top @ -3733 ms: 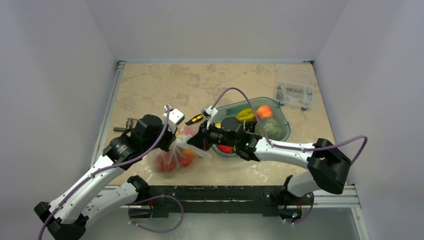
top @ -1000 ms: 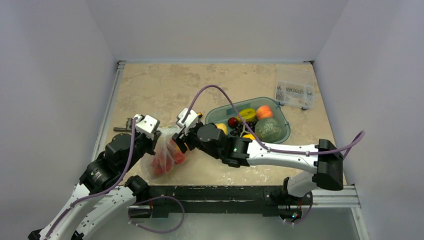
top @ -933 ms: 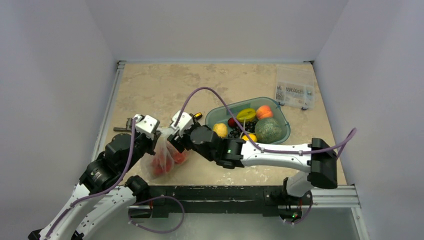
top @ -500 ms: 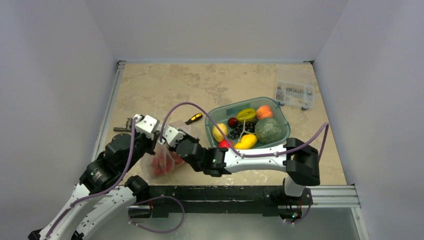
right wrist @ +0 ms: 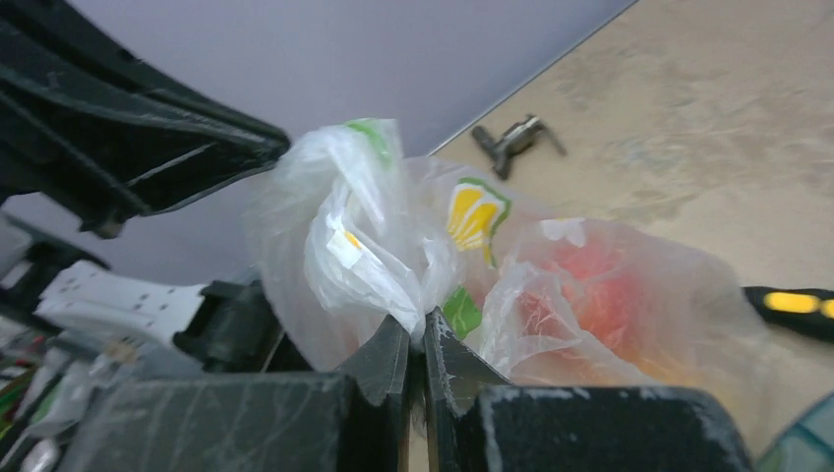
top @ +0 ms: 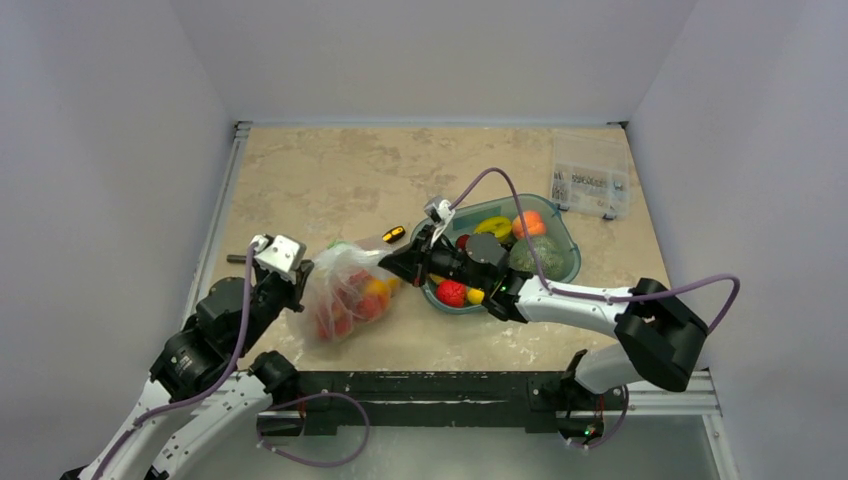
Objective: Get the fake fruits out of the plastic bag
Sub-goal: Untie the plastic bag at the center of the board.
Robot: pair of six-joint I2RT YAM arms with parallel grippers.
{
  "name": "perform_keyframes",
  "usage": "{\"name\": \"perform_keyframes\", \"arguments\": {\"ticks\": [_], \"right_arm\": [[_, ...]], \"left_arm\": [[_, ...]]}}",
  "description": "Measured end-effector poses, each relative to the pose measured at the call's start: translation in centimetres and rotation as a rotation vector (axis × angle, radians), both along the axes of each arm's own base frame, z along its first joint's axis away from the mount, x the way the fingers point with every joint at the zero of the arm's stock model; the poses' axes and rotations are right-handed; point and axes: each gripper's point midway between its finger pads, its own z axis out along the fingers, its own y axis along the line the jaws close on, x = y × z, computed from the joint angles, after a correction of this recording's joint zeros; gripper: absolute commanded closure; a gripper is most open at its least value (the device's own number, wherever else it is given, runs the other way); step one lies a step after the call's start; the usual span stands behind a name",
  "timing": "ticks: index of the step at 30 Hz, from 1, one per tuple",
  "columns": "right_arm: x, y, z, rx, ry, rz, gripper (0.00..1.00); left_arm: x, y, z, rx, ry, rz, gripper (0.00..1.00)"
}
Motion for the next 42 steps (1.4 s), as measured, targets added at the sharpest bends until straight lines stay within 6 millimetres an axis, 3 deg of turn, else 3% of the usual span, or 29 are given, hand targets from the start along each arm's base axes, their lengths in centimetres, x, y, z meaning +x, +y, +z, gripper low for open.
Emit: {"name": "perform_keyframes", "arguments": {"ticks": [1, 2, 4, 6, 10, 16, 19, 21, 23, 25, 28, 30, 34, 38, 40, 42], "right_arm": [[-0.7, 0.5, -0.1, 0.015, 0.022, 0.039, 1.00], [-1.2, 0.8, -0.1, 0.026, 0.040, 0.068, 1.00], [-1.9, 1.1, -0.1, 0.041, 0.062, 0.108, 1.00], [-2.2, 1.2, -0.1, 0.043, 0.069, 0.127, 1.00], [-2.4, 1.2, -0.5, 0.029, 0.076, 0.143, 1.00], [-2.5, 1.1, -1.1, 0.001, 0.068, 0.149, 1.00], [-2.5, 1.2, -1.2, -0.015, 0.066, 0.152, 1.00], [-2.5, 1.1, -1.2, -0.019, 0.063, 0.153, 1.00], [-2.6, 1.1, -1.2, -0.021, 0.061, 0.156, 1.00], [-2.6, 1.1, -1.1, -0.020, 0.057, 0.157, 1.00], [-2.7, 1.0, -0.9, -0.019, 0.057, 0.155, 1.00], [-2.6, 0.8, -0.6, -0.006, 0.072, 0.145, 1.00], [-2.0, -0.6, 0.0, 0.090, 0.189, 0.098, 1.00], [-0.9, -3.1, -2.4, 0.197, 0.364, 0.037, 1.00], [-0.4, -3.2, -3.5, 0.207, 0.430, 0.025, 0.99], [-0.4, -2.9, -3.7, 0.206, 0.449, 0.035, 0.93]], "left_arm": [[0.0, 0.0, -0.1, 0.001, 0.001, 0.000, 1.00], [0.0, 0.0, -0.2, 0.001, 0.003, -0.004, 0.92], [-0.2, -0.3, -0.3, 0.000, 0.008, -0.019, 0.55], [-0.3, -0.7, -0.3, 0.001, 0.009, -0.044, 0.40], [-0.6, -1.4, 0.2, -0.006, 0.074, -0.065, 0.32], [0.9, -3.2, 4.9, -0.029, 0.143, -0.052, 0.30], [1.8, -4.2, 4.8, -0.003, 0.191, -0.063, 0.30], [2.2, -4.8, 3.7, 0.032, 0.241, -0.064, 0.31], [2.5, -5.1, 2.2, 0.068, 0.290, -0.061, 0.38], [2.7, -5.2, 0.4, 0.100, 0.333, -0.059, 0.56], [2.6, -4.4, -1.9, 0.145, 0.375, -0.023, 0.93], [2.8, -3.3, -2.5, 0.168, 0.371, 0.036, 0.99], [2.5, -0.9, -2.0, 0.119, 0.281, 0.134, 1.00], [0.5, 1.5, -0.3, -0.048, 0.087, 0.160, 1.00], [-0.3, 2.2, 0.7, -0.133, -0.001, 0.151, 1.00], [-0.8, 2.4, 1.3, -0.182, -0.052, 0.138, 1.00]]}}
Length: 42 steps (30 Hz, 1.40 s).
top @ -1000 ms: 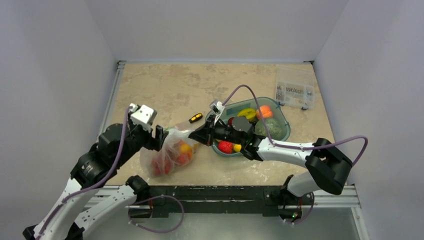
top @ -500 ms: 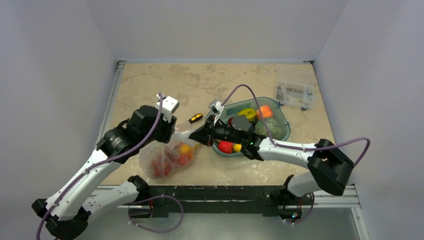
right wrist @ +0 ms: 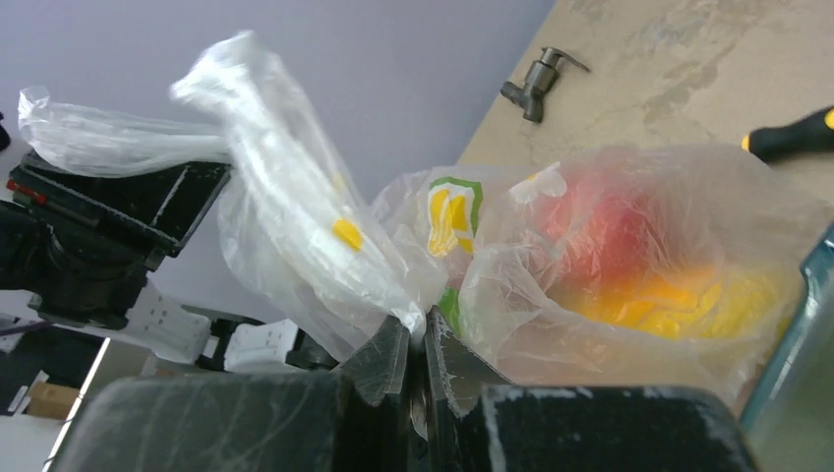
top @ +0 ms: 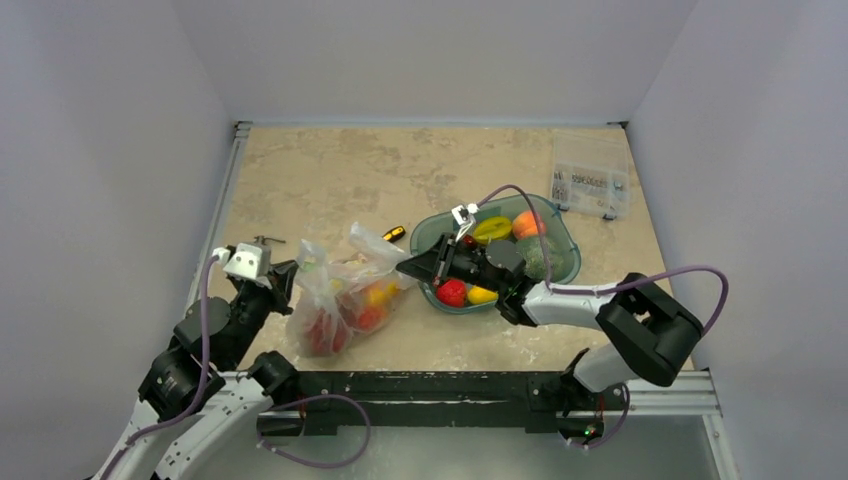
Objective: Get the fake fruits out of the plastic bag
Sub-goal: Untie the plastic bag at the center of the board.
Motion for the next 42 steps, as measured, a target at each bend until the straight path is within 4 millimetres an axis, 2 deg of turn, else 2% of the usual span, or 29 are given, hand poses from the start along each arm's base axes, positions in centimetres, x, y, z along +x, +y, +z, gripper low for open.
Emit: {"name": "perform_keyframes", "arguments": {"ticks": [2, 6, 10, 14, 18, 21, 24, 28, 32, 36, 39, 42], "right_arm": [[0.2, 0.4, 0.6, -0.006, -0.013, 0.006, 0.82], [1.4, 1.0, 1.8, -0.091, -0.091, -0.011, 0.53], [2.0, 1.6, 3.8, -0.233, -0.229, -0.063, 0.34], [1.3, 3.5, 6.1, -0.389, -0.408, -0.063, 0.32], [2.7, 5.5, 7.9, -0.506, -0.526, -0.083, 0.33], [4.2, 6.2, 7.0, -0.597, -0.548, -0.087, 0.35], [4.6, 7.0, 4.8, -0.658, -0.551, -0.032, 0.34], [3.1, 7.2, 2.1, -0.673, -0.535, 0.064, 0.31], [0.9, 6.5, 1.3, -0.641, -0.530, 0.145, 0.27], [-0.9, 6.0, 3.2, -0.583, -0.573, 0.204, 0.26], [-1.5, 5.7, 4.9, -0.547, -0.619, 0.215, 0.26], [-2.2, 5.6, 5.8, -0.533, -0.669, 0.228, 0.26]], "left_arm": [[0.0, -0.2, 0.2, -0.005, -0.010, -0.011, 1.00], [0.3, -1.2, -0.3, 0.018, 0.014, -0.049, 1.00], [0.2, -2.4, -0.4, 0.032, 0.024, -0.113, 1.00], [0.0, -3.3, -0.6, 0.035, 0.033, -0.159, 1.00], [-0.1, -3.8, -0.7, 0.034, 0.040, -0.188, 1.00], [-0.2, -3.9, -0.7, 0.033, 0.040, -0.194, 1.00], [-0.3, -3.8, -0.6, 0.029, 0.035, -0.196, 1.00], [-0.3, -3.8, -0.5, 0.027, 0.033, -0.197, 1.00], [-0.3, -3.8, -0.5, 0.027, 0.033, -0.197, 1.00], [-0.3, -3.8, -0.5, 0.027, 0.033, -0.198, 1.00], [-0.3, -3.9, -0.5, 0.027, 0.033, -0.198, 1.00], [-0.3, -3.9, -0.5, 0.027, 0.033, -0.198, 1.00]]}}
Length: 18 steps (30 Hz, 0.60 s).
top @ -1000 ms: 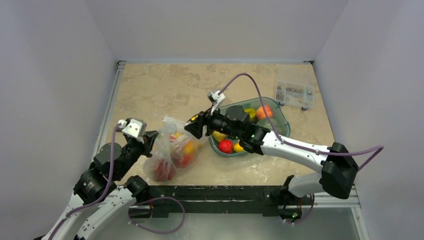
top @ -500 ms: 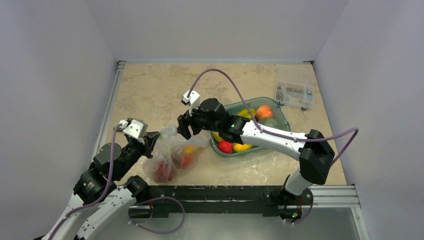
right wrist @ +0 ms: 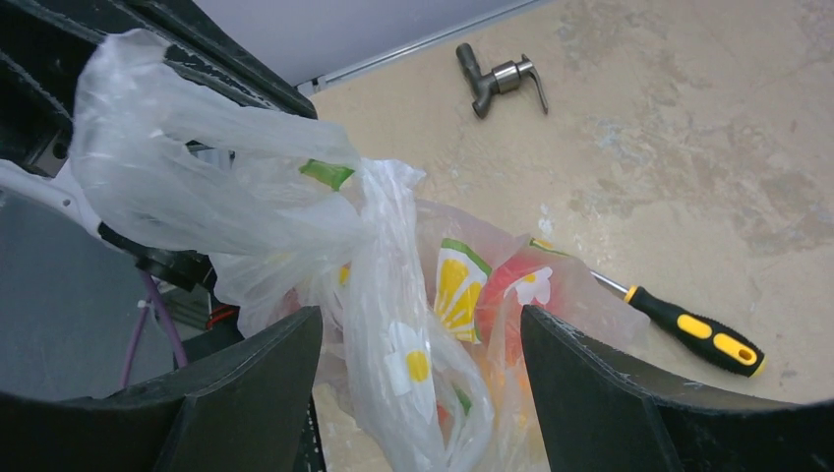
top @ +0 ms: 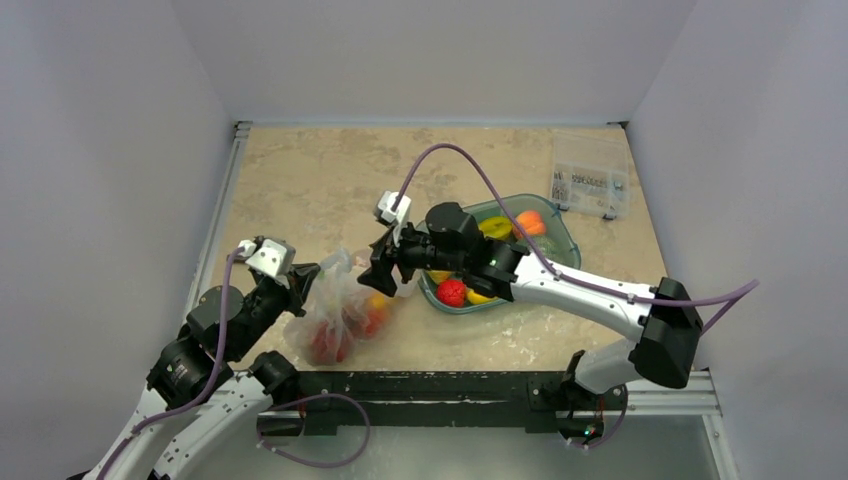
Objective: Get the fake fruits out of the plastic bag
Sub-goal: Untie the plastic bag at the center of the board.
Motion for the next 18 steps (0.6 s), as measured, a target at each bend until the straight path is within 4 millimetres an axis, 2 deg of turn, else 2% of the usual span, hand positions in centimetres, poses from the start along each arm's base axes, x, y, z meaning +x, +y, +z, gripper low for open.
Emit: {"name": "perform_keyframes", "arguments": {"ticks": [4, 8, 9, 10, 11, 12, 15, 18], "right_arm": [[-0.9, 0.8, -1.3, -0.051, -0.044, 0.000, 0.29], [-0.2, 1.4, -3.8, -0.136, -0.076, -0.075, 0.43], [0.0, 1.4, -4.4, -0.152, -0.080, -0.092, 0.50], [0.4, 1.4, -4.9, -0.166, -0.082, -0.112, 0.68], [0.7, 1.4, -5.2, -0.175, -0.082, -0.127, 0.90], [0.8, 1.5, -5.4, -0.175, -0.075, -0.132, 1.00], [1.4, 1.9, -4.8, -0.112, -0.009, -0.174, 1.00], [2.5, 2.6, -2.1, 0.086, 0.124, -0.211, 1.00]], "left_arm": [[0.0, 0.0, 0.0, 0.000, 0.000, 0.000, 1.00], [0.0, 0.0, 0.0, 0.000, 0.000, 0.000, 1.00], [0.0, 0.0, 0.0, 0.000, 0.000, 0.000, 1.00], [0.0, 0.0, 0.0, 0.000, 0.000, 0.000, 1.00], [0.0, 0.0, 0.0, 0.000, 0.000, 0.000, 1.00], [0.0, 0.0, 0.0, 0.000, 0.000, 0.000, 1.00], [0.0, 0.0, 0.0, -0.003, 0.002, -0.001, 1.00], [-0.5, -0.1, 0.3, -0.032, -0.003, -0.015, 1.00]]}}
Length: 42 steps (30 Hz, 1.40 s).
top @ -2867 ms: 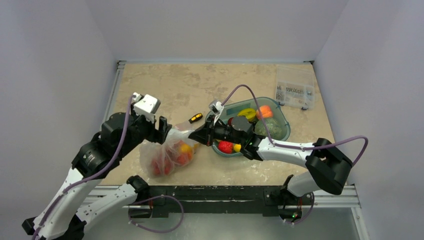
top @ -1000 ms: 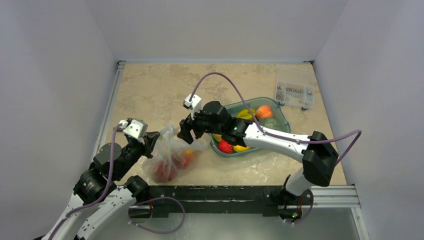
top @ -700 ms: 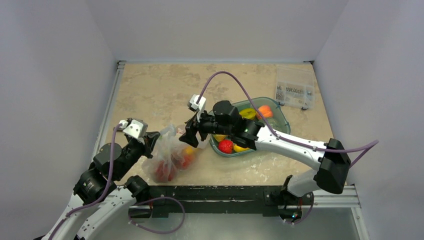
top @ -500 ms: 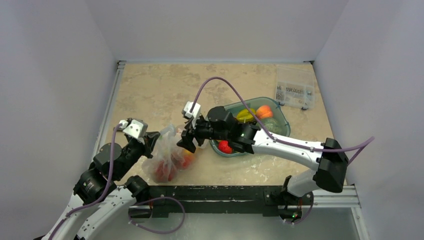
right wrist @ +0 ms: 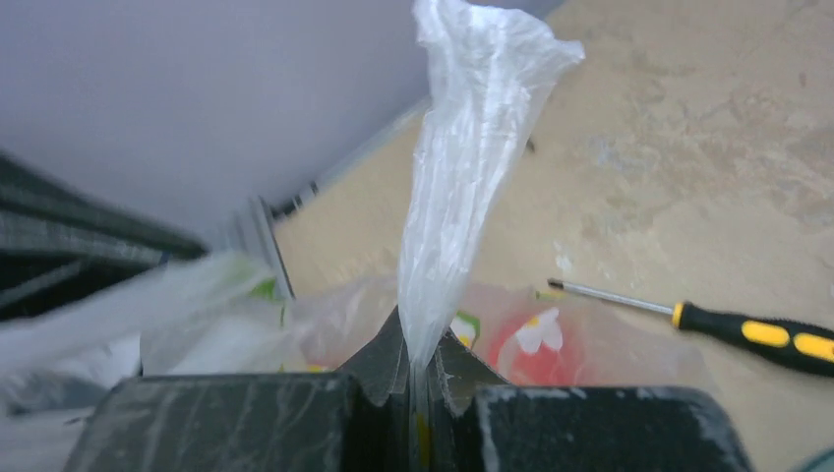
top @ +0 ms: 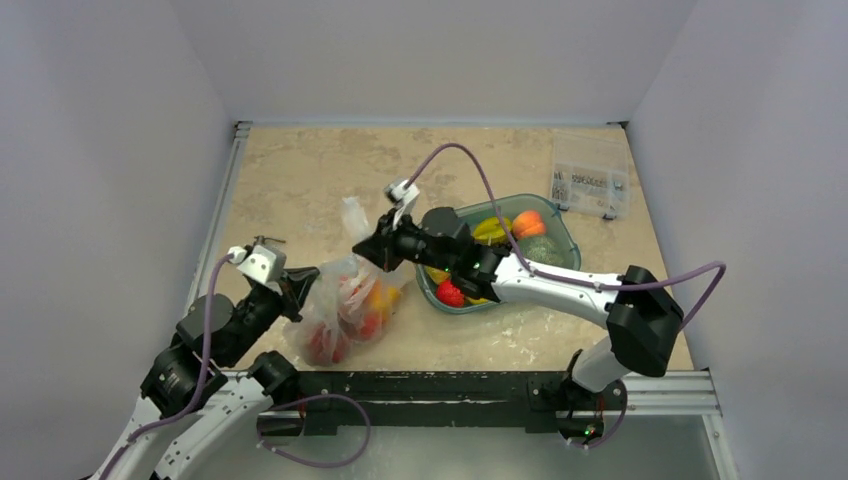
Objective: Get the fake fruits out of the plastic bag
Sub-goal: Untie the plastic bag at the center of the board, then adjust the plastic bag at the center of the board.
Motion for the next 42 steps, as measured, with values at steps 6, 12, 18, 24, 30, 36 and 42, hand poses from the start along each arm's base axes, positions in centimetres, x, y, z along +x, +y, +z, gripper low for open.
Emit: {"name": "perform_keyframes", "arguments": {"ticks": [6, 12, 18, 24, 30, 36, 42], "right_arm": [[5.1, -1.4, 4.0, 0.431, 0.314, -0.074, 1.00], [5.7, 0.7, 4.3, 0.570, 0.489, -0.004, 1.00], [5.6, 3.2, 4.0, 0.550, 0.541, 0.092, 0.93], [5.3, 3.1, 4.4, 0.477, 0.513, 0.100, 0.70], [4.8, 2.1, 4.6, 0.405, 0.498, 0.076, 0.29], [5.5, 0.3, 6.4, 0.343, 0.464, -0.040, 0.13], [5.9, -2.7, 7.3, 0.247, 0.396, -0.167, 0.03]], "left_arm": [[-3.6, -0.8, 2.1, -0.111, 0.000, -0.142, 1.00], [-7.0, -3.0, 3.0, -0.143, 0.053, -0.351, 1.00], [-7.7, -3.9, 2.1, -0.107, 0.178, -0.395, 0.20], [-5.4, -1.8, 7.0, -0.076, 0.179, -0.215, 0.13], [-0.1, 0.1, 11.7, -0.033, 0.156, 0.063, 0.11], [3.6, 1.8, 9.5, 0.028, 0.238, 0.248, 0.10], [3.8, -1.4, 3.4, 0.038, 0.383, 0.082, 0.00]]}}
